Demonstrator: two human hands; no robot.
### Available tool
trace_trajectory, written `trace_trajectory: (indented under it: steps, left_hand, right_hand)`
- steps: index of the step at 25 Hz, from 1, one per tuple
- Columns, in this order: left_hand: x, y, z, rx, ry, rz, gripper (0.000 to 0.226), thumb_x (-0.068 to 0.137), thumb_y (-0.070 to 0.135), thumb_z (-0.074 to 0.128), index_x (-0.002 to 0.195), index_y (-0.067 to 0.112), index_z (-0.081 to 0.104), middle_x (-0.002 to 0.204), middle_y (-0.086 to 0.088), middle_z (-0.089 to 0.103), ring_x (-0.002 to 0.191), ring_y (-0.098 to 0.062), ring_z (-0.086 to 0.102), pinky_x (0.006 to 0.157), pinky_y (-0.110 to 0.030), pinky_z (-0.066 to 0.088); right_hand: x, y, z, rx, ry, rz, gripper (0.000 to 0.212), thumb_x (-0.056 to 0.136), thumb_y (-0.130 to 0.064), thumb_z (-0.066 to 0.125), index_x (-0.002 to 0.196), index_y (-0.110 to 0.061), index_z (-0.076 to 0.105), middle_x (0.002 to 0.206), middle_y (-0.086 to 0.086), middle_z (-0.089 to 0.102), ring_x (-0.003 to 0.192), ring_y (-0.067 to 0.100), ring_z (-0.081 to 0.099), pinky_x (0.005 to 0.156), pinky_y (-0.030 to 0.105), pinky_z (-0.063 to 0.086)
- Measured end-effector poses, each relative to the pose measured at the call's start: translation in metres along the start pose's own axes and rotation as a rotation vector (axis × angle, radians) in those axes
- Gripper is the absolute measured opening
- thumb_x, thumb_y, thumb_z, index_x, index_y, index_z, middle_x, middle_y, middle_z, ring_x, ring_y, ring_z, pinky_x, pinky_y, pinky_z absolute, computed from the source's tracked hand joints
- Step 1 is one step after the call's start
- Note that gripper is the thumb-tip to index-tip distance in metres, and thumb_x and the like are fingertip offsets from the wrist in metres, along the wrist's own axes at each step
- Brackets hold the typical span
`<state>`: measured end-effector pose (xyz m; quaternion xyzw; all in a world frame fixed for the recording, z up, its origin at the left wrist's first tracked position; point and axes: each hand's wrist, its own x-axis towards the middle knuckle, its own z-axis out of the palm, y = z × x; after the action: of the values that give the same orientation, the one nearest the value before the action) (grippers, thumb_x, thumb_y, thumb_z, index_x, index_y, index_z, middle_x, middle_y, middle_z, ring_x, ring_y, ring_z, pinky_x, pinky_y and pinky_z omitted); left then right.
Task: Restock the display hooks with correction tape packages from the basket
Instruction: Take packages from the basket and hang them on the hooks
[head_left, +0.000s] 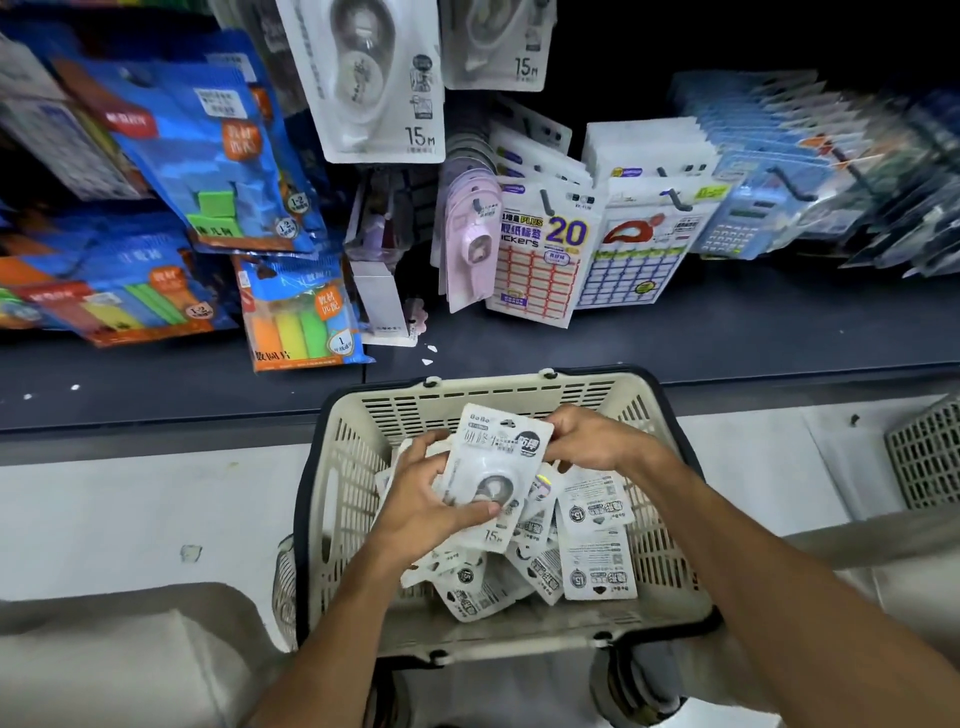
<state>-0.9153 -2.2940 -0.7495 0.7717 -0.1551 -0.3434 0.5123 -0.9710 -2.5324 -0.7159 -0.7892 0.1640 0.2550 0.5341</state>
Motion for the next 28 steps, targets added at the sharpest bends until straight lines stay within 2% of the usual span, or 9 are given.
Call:
trace_trajectory:
  steps: [4,6,9,11,14,18,22,25,28]
  left_hand:
    - [0.006,0.006,0.003,-0.261,-0.131,-0.143,0.067,0.056,0.039,0.097,0.116,0.030,0.068,0.109,0.008,0.078,0.101,-0.014,0.075,0.078,-0.029,0.060]
    - [0.009,0.007,0.005,-0.365,-0.056,-0.178,0.071,0.056,0.032,0.095,0.120,0.031,0.063,0.110,0.008,0.078,0.100,-0.015,0.075,0.078,-0.033,0.060]
    - [0.009,0.000,0.004,-0.457,-0.032,-0.312,0.082,0.047,0.023,0.097,0.123,0.023,0.063,0.108,-0.001,0.079,0.098,-0.024,0.076,0.075,-0.041,0.061]
    - [0.003,-0.009,0.005,-0.450,-0.125,-0.386,0.099,0.034,0.031,0.102,0.125,0.019,0.064,0.109,-0.004,0.079,0.097,-0.025,0.077,0.072,-0.039,0.062]
    - [0.000,-0.018,0.008,-0.368,-0.168,-0.486,0.133,0.021,0.039,0.104,0.142,0.018,0.053,0.128,-0.007,0.071,0.117,-0.032,0.068,0.100,-0.053,0.053]
    - [-0.001,-0.018,0.012,-0.322,-0.248,-0.522,0.132,0.028,0.035,0.104,0.147,0.025,0.048,0.133,-0.005,0.068,0.124,-0.031,0.062,0.111,-0.058,0.043]
    - [-0.013,-0.007,0.034,-0.233,-0.436,-0.532,0.121,0.044,0.030,0.096,0.151,0.034,0.039,0.144,0.009,0.058,0.130,-0.020,0.056,0.116,-0.049,0.038]
    - [-0.008,-0.002,0.027,-0.363,-0.357,-0.466,0.088,0.055,0.007,0.094,0.128,0.038,0.056,0.118,0.005,0.076,0.105,-0.021,0.074,0.090,-0.045,0.058]
    - [0.004,0.000,-0.001,-0.575,-0.121,-0.472,0.080,0.058,0.004,0.091,0.129,0.021,0.058,0.116,-0.011,0.076,0.109,-0.035,0.071,0.086,-0.052,0.059]
  right_hand:
    - [0.014,0.000,0.018,0.532,0.239,0.002,0.020,0.102,-0.021,0.058,0.101,-0.012,0.076,0.102,0.006,0.078,0.089,0.014,0.071,0.084,0.031,0.058]
    - [0.013,0.027,0.020,0.135,0.380,0.046,0.023,0.104,-0.020,0.052,0.118,-0.012,0.068,0.120,0.009,0.070,0.109,0.024,0.065,0.096,0.043,0.055]
    - [-0.005,0.088,0.035,-0.789,0.059,0.211,0.077,0.091,0.001,0.055,0.158,-0.023,0.026,0.167,0.006,0.021,0.150,0.030,0.026,0.119,0.048,0.031]
    - [-0.010,0.110,0.051,-1.047,0.041,0.220,0.094,0.089,0.010,0.047,0.162,-0.026,-0.001,0.170,0.005,-0.010,0.156,0.033,-0.001,0.125,0.052,0.013]
    - [-0.006,0.117,0.050,-1.277,0.128,0.218,0.091,0.093,0.006,0.042,0.159,-0.020,-0.015,0.168,0.013,-0.016,0.154,0.041,0.001,0.124,0.052,0.014]
    - [-0.003,0.095,0.023,-0.904,0.093,0.188,0.077,0.088,-0.015,0.063,0.157,-0.026,0.030,0.159,0.003,0.039,0.135,0.027,0.049,0.107,0.033,0.043]
    - [-0.002,0.053,-0.017,-0.446,0.379,0.041,0.026,0.094,-0.012,0.062,0.110,-0.028,0.074,0.094,-0.011,0.072,0.068,0.000,0.062,0.058,0.009,0.045]
    - [-0.015,0.033,-0.049,0.056,0.718,0.040,0.008,0.092,-0.019,0.073,0.093,-0.024,0.078,0.079,-0.006,0.076,0.071,0.016,0.073,0.064,0.034,0.060]
    - [-0.023,0.021,-0.056,0.030,0.613,0.042,0.005,0.085,-0.019,0.080,0.081,-0.022,0.079,0.071,-0.005,0.076,0.070,0.023,0.074,0.061,0.032,0.056]
